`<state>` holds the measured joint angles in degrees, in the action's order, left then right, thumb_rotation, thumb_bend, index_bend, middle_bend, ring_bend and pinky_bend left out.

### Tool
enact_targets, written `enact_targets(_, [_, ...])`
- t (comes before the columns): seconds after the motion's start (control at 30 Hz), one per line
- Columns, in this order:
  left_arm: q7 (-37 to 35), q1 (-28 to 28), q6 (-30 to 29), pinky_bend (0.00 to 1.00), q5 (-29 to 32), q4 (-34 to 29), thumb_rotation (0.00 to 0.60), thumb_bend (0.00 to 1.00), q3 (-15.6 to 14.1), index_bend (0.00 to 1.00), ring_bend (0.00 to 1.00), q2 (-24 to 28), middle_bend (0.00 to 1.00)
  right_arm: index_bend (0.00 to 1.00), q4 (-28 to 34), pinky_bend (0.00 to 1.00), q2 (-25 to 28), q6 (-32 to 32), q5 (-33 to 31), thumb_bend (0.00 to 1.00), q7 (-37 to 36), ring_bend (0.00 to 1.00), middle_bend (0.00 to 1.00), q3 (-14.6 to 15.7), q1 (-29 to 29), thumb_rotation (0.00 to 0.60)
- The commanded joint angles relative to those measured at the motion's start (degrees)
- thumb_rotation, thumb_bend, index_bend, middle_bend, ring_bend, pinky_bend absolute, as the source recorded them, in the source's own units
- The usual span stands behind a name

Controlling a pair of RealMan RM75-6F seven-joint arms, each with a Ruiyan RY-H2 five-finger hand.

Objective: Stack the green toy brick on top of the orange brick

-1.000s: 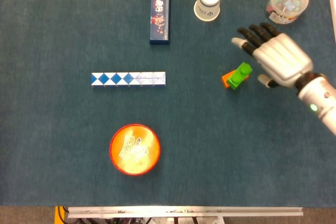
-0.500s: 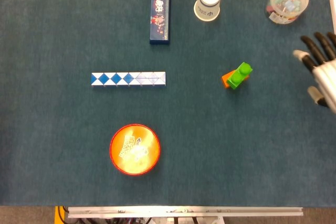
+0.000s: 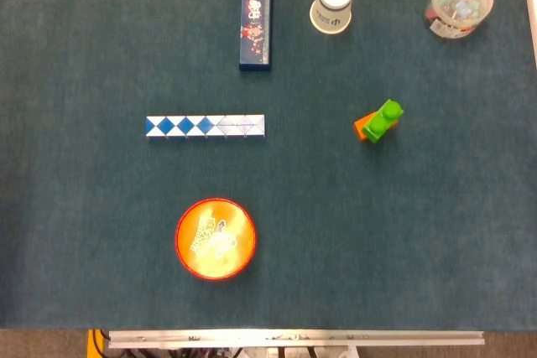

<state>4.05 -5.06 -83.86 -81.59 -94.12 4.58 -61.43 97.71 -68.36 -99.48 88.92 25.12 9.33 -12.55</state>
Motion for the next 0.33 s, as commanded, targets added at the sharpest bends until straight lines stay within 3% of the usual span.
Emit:
enact_targets(0.03, [0.00,-0.17,0.38,0.43,0.26,0.18,0.600,0.06,-0.02,0.51,0.34,-0.19,0.51,0.29,-1.26,0.08,0.07,0.41,-0.40,0.23,-2.89,0.00,0.14,-1.18,1.26,0.600])
enact_targets(0.33, [0.70,-1.64,3.02,0.43,0.73,1.26,0.600,0.06,-0.31,0.52,0.34,-1.61,0.51,0.29,-2.24,0.08,2.10,2.99,-1.07,0.23,-8.38,0.00,0.14,-3.61,2.83,0.600])
